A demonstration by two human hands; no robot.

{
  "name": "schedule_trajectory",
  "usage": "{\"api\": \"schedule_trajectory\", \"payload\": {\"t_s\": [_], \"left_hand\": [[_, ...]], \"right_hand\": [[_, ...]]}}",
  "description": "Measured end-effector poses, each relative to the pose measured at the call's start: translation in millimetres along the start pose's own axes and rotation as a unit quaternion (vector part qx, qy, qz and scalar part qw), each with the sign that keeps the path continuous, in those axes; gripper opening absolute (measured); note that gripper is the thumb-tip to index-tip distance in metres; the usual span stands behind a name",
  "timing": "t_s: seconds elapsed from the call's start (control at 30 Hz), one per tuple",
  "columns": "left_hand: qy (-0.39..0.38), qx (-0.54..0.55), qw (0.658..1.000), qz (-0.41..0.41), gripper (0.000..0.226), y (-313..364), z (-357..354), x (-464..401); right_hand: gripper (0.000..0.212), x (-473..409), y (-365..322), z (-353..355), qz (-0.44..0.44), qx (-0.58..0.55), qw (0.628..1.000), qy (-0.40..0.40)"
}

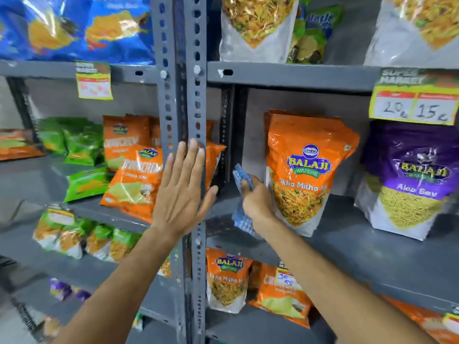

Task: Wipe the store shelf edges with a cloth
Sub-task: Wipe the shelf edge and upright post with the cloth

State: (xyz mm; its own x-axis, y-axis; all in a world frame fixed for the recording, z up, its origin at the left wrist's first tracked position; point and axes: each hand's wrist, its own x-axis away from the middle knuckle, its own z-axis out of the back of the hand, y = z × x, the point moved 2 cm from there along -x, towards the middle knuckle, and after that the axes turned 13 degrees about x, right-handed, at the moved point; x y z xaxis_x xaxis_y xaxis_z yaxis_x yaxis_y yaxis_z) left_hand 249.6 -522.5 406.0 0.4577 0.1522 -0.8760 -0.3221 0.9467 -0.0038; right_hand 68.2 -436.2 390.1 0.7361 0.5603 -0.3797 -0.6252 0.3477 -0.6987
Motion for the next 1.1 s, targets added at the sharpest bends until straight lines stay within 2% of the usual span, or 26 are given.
{"api": "schedule_trajectory", "payload": {"t_s": [0.13,0.27,0.37,0.47,0.63,0.77,0.83,0.93,1.0,1.1], "left_hand": [[0.052,0.006,0.998,-0.035,0.08,-17,-29,-3],[0.09,0.009,0.994,-0.063,0.08,-30,-46,-3],[0.108,0.021,0.991,-0.081,0.079,-35,-52,-2],[0.118,0.033,0.989,-0.087,0.078,-36,-54,-1],[0.121,0.047,0.988,-0.086,0.078,-34,-52,-1],[0.12,0.056,0.988,-0.077,0.077,-32,-51,-1],[0.118,0.054,0.989,-0.078,0.076,-33,-50,-1],[0.115,0.059,0.989,-0.077,0.075,-33,-50,-2],[0.116,0.056,0.989,-0.078,0.075,-33,-51,-1],[0.116,0.057,0.988,-0.079,0.074,-33,-52,-2]], "right_hand": [[0.033,-55,-2,-20,-0.063,0.109,0.992,0.015],[0.033,-94,17,-46,-0.062,0.13,0.99,0.001],[0.036,-118,33,-65,-0.083,0.209,0.972,-0.066],[0.037,-136,44,-82,-0.09,0.229,0.962,-0.121],[0.034,-125,40,-98,-0.051,0.236,0.955,-0.172],[0.025,-64,20,-81,0.075,0.165,0.957,-0.226],[0.031,-33,14,-66,0.133,0.19,0.941,-0.247],[0.033,-13,17,-51,0.156,0.169,0.934,-0.273],[0.032,-28,19,-43,0.116,0.125,0.959,-0.228],[0.035,-68,24,-47,0.073,0.154,0.975,-0.144]]}}
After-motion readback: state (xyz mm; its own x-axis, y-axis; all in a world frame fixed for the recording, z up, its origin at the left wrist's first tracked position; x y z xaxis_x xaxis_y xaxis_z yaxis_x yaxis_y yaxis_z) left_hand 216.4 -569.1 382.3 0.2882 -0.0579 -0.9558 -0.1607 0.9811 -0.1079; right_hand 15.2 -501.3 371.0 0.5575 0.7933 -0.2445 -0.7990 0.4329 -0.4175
